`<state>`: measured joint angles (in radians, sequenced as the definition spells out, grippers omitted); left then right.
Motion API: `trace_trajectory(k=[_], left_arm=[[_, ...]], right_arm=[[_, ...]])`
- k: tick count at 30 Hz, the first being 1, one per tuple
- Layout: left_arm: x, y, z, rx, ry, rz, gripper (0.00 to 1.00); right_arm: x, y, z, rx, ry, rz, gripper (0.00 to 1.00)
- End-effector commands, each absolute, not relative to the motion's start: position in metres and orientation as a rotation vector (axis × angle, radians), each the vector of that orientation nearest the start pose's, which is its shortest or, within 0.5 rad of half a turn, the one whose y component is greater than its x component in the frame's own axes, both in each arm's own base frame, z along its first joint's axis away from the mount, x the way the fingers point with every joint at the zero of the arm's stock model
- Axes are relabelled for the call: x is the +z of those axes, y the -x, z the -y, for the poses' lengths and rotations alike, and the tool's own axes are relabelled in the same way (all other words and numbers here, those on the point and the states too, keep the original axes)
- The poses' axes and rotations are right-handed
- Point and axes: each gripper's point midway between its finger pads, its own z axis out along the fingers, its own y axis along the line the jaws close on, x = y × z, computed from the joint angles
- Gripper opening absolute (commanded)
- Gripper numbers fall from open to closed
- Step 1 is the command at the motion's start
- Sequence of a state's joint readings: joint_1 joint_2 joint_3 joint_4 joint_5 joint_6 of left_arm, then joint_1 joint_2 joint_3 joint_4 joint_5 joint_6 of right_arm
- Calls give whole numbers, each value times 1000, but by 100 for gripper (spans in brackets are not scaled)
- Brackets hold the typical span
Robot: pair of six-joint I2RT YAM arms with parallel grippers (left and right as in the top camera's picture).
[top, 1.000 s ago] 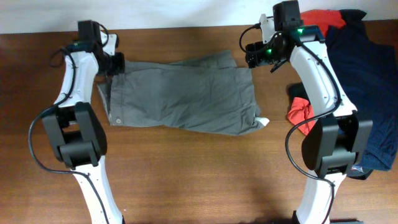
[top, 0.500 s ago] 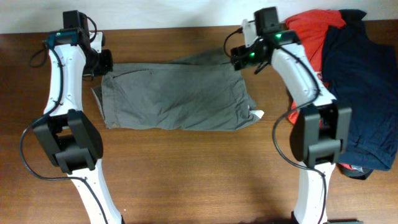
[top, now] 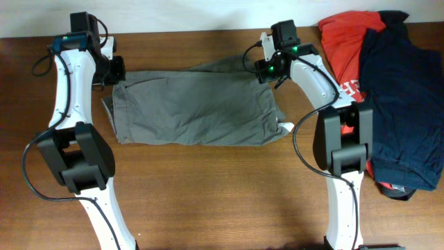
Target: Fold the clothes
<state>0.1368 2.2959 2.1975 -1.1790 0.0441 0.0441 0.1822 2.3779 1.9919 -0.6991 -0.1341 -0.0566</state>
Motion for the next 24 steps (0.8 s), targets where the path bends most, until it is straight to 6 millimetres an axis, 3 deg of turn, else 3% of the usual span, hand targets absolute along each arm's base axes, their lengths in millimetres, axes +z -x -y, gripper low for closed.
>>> trace_trajectory(k=[1,7,8,9,12,15,17,23,24], left_arm=[[128,-512,-68,5,144,-2810,1],[128,-511,-68,4,145,-2813,1],[128,-511,-68,5,145,-2813,1],[128,-511,-68,5,145,-2813,1],[128,-511,-68,5,145,-2813,1],[128,-511,-68,5,144,-2812,1],[128,-511,-68,4,144,-2813,1],[136,-510,-68,5,145,-2800,0],[145,-510,-68,8,143,-2782,1]], right_arm=[[32,-565,-126,206,334,-2641,49],[18,-567,-129,233,313,-2649,47],[19,-567,-130,244,315,-2649,42],[20,-568,-133,260,319,-2644,30],[24,-569,-137,293,327,-2633,13],[28,-570,-139,304,329,-2624,4],[31,-571,-139,304,329,-2622,4],[76,-574,-139,302,336,-2619,4],[99,-576,-140,303,336,-2599,4]])
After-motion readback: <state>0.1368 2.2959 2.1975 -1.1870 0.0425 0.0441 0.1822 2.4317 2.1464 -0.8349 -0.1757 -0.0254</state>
